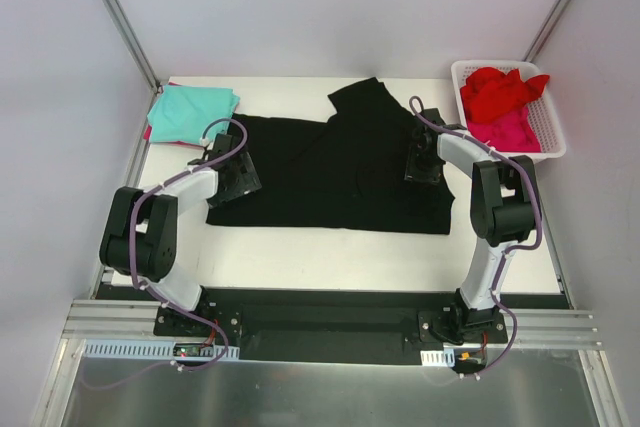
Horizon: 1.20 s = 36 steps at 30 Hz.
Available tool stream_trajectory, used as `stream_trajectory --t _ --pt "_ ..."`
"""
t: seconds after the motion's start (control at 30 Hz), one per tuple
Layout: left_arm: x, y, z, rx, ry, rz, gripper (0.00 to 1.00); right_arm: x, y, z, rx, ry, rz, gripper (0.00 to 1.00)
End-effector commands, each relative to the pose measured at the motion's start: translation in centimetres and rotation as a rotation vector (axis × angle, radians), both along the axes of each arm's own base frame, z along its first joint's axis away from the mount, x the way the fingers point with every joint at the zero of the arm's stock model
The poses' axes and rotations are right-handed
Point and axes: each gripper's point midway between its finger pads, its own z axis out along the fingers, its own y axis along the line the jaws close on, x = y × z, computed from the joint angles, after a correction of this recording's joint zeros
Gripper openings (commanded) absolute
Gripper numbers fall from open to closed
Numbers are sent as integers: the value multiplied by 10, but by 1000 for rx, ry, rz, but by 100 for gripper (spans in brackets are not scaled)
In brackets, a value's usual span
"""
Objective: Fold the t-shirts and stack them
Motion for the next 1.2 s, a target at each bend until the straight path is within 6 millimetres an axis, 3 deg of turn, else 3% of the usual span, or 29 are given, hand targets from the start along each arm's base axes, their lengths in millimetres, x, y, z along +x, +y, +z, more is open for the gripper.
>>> stream_trajectory --t 0.0,0.27,0.5,0.63,0.7,0.77,0.83,0.9,0.93,1.0,1.17 --pt "-15 13 -8 -2 31 47 99 -14 -29 -4 -112 38 -28 41" --pt "-40 37 -11 -12 70 108 99 -17 -39 3 -150 41 -39 40" --pt "-41 35 -3 -54 49 110 99 -22 -45 7 -168 48 -55 38" --pt "-33 27 24 -85 -21 87 99 -24 -37 37 -127 -19 -52 38" --pt "-30 21 44 -85 -60 64 99 -26 -29 67 -107 -79 -35 39" --pt "-26 4 70 -116 -118 17 99 -35 -19 90 -75 -118 -16 40" --pt "-34 -17 83 -141 -133 -49 99 -49 -7 92 -25 -110 3 40" --pt "-41 -27 83 -144 -123 -71 99 -61 4 99 5 -138 16 40" --pt "-49 -28 78 -141 -108 -78 99 -75 4 89 3 -112 17 40" --pt "-56 -28 70 -129 -93 -73 99 -85 8 90 28 -142 16 40" --pt "-64 -20 44 -78 -39 -87 99 -110 5 61 39 -110 8 40"
